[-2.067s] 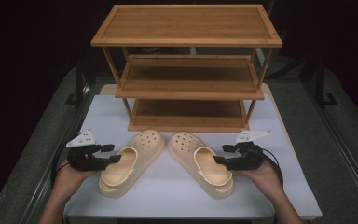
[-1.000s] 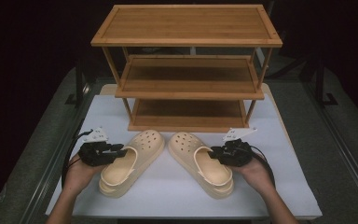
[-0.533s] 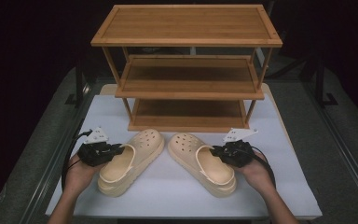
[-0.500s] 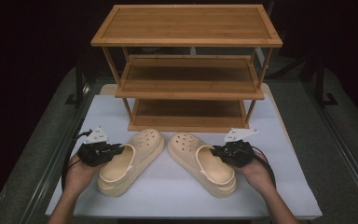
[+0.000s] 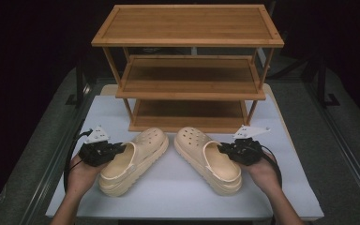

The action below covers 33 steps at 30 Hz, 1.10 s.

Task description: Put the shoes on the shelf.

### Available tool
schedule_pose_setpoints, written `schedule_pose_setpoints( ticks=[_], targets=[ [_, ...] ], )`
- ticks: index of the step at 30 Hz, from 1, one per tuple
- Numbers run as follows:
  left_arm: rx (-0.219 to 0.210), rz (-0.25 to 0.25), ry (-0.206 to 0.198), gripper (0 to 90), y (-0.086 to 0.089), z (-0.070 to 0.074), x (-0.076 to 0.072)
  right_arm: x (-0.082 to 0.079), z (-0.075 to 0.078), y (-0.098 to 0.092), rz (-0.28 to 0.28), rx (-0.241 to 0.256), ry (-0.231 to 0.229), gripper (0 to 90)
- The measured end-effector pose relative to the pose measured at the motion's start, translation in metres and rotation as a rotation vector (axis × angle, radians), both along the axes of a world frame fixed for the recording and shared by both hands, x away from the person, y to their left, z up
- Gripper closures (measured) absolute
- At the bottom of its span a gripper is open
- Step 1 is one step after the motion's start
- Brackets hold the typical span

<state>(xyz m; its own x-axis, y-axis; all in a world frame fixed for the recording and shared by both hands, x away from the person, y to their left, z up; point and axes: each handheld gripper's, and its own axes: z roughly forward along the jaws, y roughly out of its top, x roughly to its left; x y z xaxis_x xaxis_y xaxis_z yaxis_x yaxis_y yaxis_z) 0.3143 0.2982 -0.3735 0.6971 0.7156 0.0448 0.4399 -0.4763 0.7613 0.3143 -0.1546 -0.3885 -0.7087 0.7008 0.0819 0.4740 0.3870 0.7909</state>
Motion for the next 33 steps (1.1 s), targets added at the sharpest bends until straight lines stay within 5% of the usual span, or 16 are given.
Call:
schedule_pose_setpoints(
  ticks=[18, 33],
  targets=[
    [-0.015, 0.038, -0.047, 83.6, -0.043, 0.02, 0.033, 0.029, 0.02, -0.024, -0.1, 0.011, -0.035, 83.8],
    [-0.012, 0.072, -0.058, 83.6, -0.068, 0.012, 0.074, 0.062, 0.014, -0.025, -0.167, -0.014, -0.032, 83.8]
  ],
)
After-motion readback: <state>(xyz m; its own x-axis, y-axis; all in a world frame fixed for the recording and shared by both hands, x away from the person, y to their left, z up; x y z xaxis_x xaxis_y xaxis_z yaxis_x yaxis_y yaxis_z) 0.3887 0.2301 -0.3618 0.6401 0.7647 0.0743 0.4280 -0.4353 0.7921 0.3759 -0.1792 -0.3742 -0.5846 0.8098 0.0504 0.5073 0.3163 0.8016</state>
